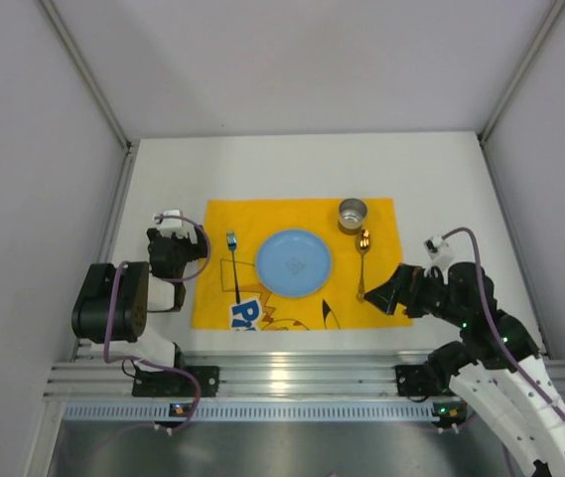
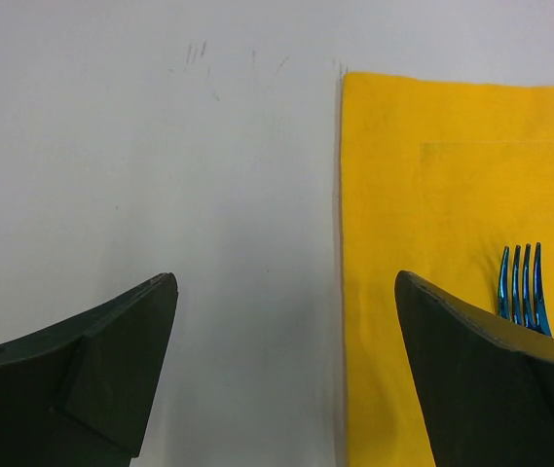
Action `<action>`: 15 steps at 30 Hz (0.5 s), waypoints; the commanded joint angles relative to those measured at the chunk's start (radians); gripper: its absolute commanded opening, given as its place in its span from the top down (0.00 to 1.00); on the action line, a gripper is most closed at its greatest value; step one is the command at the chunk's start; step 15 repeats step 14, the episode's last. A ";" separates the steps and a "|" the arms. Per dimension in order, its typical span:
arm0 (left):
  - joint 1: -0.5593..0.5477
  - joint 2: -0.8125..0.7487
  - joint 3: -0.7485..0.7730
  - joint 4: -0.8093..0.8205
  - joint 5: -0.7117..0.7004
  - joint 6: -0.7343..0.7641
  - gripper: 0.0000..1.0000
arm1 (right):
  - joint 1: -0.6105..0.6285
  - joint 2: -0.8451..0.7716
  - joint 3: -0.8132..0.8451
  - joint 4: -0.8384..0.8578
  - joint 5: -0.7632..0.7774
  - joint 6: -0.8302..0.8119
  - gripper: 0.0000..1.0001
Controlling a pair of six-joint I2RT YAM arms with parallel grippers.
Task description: Set the dinner table for one person
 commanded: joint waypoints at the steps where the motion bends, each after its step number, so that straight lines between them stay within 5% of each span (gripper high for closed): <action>1: 0.001 -0.017 0.022 0.066 0.016 -0.010 0.01 | 0.011 -0.095 0.003 0.060 -0.069 0.014 0.00; 15: 0.001 -0.016 0.022 0.066 0.016 -0.010 0.02 | 0.011 -0.042 0.124 0.008 -0.028 -0.101 0.00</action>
